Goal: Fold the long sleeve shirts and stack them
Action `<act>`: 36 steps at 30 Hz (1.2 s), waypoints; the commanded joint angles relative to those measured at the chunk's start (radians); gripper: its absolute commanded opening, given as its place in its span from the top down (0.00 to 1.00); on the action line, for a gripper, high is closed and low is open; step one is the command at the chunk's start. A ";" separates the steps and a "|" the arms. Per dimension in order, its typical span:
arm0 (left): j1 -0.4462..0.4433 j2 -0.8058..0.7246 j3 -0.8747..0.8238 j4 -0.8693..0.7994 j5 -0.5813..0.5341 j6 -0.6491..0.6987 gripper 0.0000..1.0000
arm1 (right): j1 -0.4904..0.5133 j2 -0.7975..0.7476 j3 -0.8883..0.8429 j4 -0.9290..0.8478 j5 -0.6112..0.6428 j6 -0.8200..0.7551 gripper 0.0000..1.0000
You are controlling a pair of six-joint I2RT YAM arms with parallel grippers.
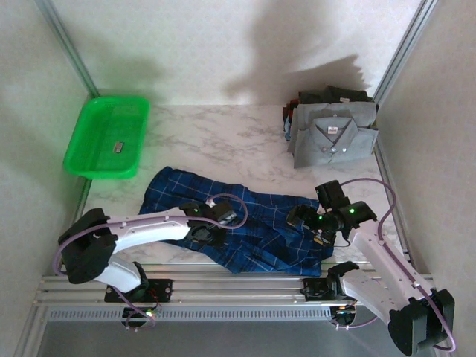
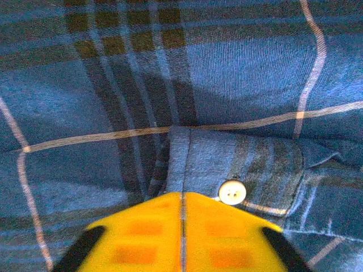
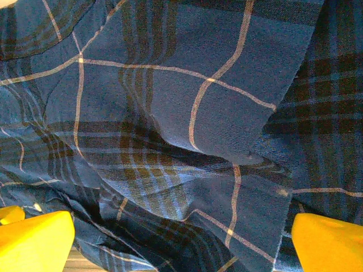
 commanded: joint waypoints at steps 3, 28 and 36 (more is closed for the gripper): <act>0.032 -0.029 -0.001 -0.046 -0.057 0.019 0.41 | -0.005 0.000 0.016 0.004 -0.025 -0.003 0.01; 0.055 0.080 -0.029 0.126 0.075 0.097 0.87 | -0.006 -0.013 0.002 0.007 -0.030 0.004 0.01; 0.064 -0.006 0.029 0.030 0.031 0.070 1.00 | -0.006 -0.011 0.011 0.003 -0.030 -0.004 0.01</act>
